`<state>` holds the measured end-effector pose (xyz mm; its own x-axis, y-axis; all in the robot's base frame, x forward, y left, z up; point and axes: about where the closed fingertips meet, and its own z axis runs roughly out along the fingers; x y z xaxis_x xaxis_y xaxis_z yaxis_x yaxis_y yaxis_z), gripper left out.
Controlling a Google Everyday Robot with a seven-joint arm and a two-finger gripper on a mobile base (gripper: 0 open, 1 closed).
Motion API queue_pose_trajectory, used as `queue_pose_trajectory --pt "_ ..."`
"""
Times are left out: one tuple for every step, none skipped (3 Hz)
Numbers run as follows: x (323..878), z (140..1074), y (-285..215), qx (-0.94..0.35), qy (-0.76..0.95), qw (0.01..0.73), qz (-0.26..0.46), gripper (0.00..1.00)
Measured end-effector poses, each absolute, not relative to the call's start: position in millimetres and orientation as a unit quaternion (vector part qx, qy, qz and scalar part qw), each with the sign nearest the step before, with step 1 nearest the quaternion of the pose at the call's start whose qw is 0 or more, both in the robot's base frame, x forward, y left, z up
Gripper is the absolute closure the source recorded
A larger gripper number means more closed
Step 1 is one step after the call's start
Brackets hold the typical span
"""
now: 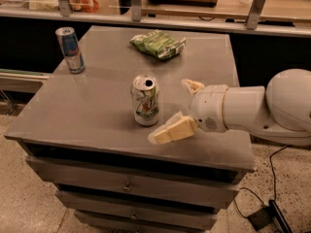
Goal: Move 7up can near green jalapeno chip bag
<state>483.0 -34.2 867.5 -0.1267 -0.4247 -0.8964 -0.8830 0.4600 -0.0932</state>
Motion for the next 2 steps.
queue_pose_trajectory --pt "483 868 -34 -0.46 0.711 0.474 0.242 0.0" --pt "488 867 -24 -0.453 0.697 0.492 0.259 0.0"
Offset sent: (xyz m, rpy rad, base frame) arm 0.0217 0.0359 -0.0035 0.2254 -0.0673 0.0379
